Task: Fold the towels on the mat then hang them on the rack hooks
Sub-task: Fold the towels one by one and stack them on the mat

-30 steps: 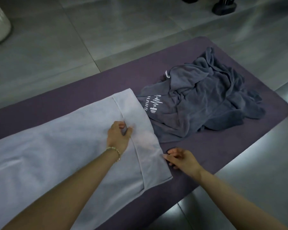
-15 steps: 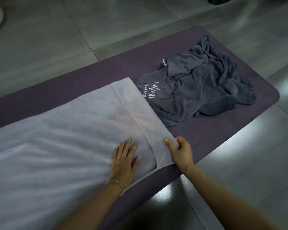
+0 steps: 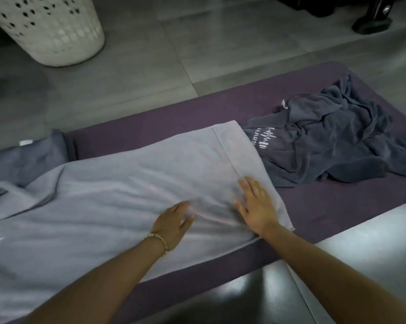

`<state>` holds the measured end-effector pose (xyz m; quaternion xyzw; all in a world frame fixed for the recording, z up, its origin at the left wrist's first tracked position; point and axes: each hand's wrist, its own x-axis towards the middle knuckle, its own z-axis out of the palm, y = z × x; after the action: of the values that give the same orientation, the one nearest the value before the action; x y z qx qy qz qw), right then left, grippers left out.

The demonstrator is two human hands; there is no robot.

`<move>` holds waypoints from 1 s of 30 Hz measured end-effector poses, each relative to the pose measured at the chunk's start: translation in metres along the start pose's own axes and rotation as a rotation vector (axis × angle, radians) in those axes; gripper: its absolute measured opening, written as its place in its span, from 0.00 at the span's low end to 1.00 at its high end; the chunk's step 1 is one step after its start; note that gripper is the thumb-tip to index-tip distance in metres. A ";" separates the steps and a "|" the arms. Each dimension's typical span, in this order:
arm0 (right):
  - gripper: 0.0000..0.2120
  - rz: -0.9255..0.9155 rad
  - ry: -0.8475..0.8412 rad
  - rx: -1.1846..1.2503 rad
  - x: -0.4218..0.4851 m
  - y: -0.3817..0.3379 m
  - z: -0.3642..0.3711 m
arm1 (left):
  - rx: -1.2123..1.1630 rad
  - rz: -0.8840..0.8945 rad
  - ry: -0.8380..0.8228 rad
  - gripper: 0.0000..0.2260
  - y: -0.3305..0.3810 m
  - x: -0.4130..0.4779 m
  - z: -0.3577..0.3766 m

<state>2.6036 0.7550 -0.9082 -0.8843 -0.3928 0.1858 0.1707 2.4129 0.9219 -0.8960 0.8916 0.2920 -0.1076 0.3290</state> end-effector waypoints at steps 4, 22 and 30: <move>0.33 -0.118 -0.201 -0.055 0.012 -0.079 0.023 | -0.024 -0.235 0.075 0.24 -0.066 -0.057 -0.048; 0.27 -0.379 -0.567 0.100 0.024 -0.395 0.150 | -0.742 -0.969 0.657 0.24 -0.367 -0.252 -0.108; 0.24 -0.367 -0.563 0.331 0.062 -0.511 0.196 | -0.974 -0.974 0.836 0.18 -0.404 -0.225 -0.123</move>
<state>2.2291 1.1557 -0.8624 -0.6741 -0.5408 0.4489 0.2273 1.9922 1.1482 -0.9277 0.3872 0.7609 0.2431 0.4604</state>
